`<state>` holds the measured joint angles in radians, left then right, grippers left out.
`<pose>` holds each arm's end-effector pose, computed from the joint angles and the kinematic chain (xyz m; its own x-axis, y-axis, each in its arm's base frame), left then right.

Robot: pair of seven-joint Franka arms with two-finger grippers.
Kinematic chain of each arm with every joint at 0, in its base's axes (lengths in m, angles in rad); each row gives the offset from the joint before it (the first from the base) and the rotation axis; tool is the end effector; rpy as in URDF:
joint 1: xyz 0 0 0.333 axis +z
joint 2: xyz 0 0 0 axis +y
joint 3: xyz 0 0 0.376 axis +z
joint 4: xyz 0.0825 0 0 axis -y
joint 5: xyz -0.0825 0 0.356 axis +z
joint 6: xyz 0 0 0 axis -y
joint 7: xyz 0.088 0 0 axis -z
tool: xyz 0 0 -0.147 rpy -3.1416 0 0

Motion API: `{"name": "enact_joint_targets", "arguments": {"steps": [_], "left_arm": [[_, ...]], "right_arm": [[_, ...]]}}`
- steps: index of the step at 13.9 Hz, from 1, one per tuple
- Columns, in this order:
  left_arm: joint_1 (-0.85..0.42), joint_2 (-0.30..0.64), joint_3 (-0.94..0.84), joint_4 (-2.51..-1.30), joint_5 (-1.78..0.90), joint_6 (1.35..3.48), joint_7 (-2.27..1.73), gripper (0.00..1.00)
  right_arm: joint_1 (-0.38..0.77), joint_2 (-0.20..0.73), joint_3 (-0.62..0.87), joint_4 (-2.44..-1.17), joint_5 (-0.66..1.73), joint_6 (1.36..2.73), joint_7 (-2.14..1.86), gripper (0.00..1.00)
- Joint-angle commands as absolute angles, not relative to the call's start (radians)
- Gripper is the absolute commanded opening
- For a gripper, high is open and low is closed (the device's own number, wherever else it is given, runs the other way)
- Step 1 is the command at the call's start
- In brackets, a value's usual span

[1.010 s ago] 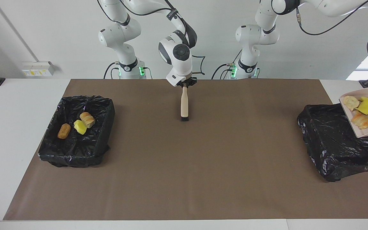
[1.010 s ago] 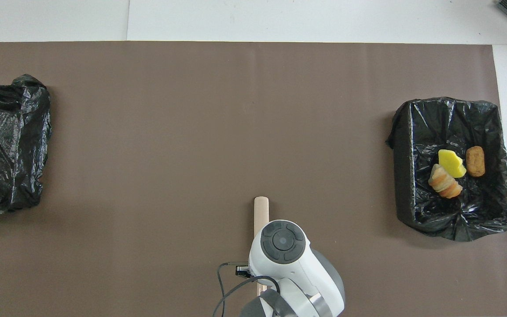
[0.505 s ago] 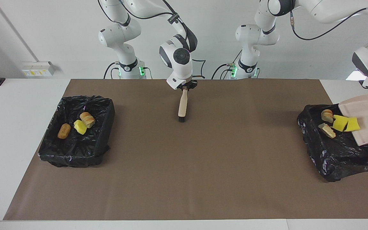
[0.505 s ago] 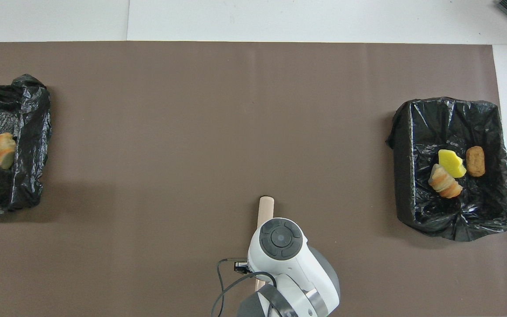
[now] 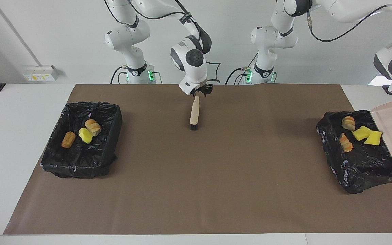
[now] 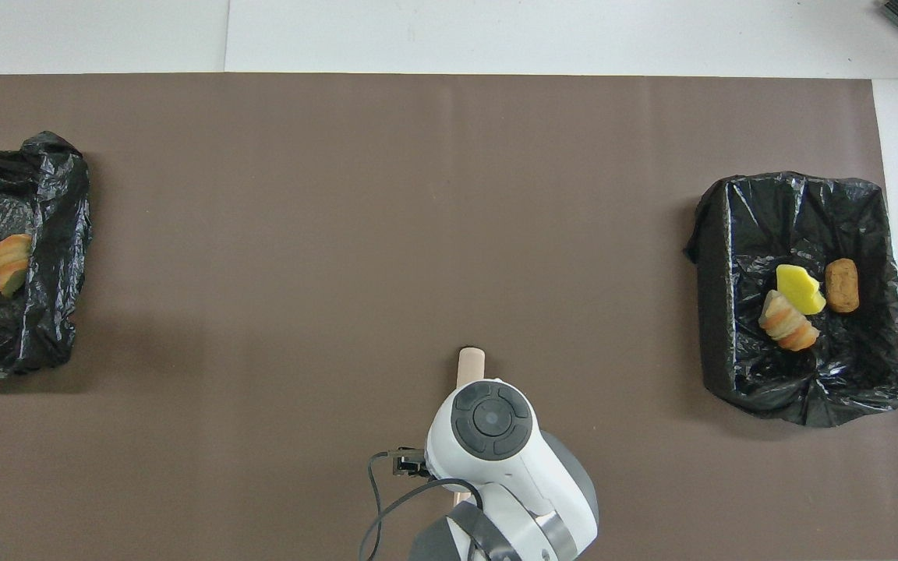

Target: Sweep and dump trash in bin

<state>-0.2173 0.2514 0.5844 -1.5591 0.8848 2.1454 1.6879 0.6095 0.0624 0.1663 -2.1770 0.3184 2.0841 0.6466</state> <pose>0.6184 0.2478 0.6217 -0.0788 -0.5280 -0.8456 -0.9857 0.1683 -0.0132 0.3411 0.3707 0.3924 0.9554 -0.0323 -0.2935 -0.0639 -0.9931 -0.0987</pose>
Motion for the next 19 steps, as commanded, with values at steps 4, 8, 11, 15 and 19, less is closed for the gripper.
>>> {"name": "enact_joint_targets", "arguments": {"steps": [4, 8, 11, 15, 19], "left_arm": [[-0.216, 0.2, 0.442, -1.543, 0.672, 2.011, 1.674, 0.0], [-0.222, 0.184, 0.353, -1.578, 0.554, 1.896, 1.574, 0.0], [-0.229, 0.184, 0.26, -1.611, 0.482, 1.809, 1.319, 0.0], [-0.23, 0.193, 0.083, -1.67, 0.379, 1.737, 0.906, 0.0], [-0.232, 0.253, -0.104, -1.695, 0.248, 1.747, 0.306, 0.0]], "right_arm": [[0.485, -0.031, 0.158, -2.049, 0.287, 1.863, 0.58, 1.0], [0.358, -0.1, 0.158, -2.0, 0.233, 1.777, 0.519, 1.0], [0.27, -0.132, 0.156, -1.962, 0.201, 1.729, 0.439, 1.0], [0.143, -0.146, 0.15, -1.889, 0.106, 1.72, 0.309, 1.0], [0.09, -0.14, 0.03, -1.836, -0.016, 1.715, 0.151, 1.0]]}}
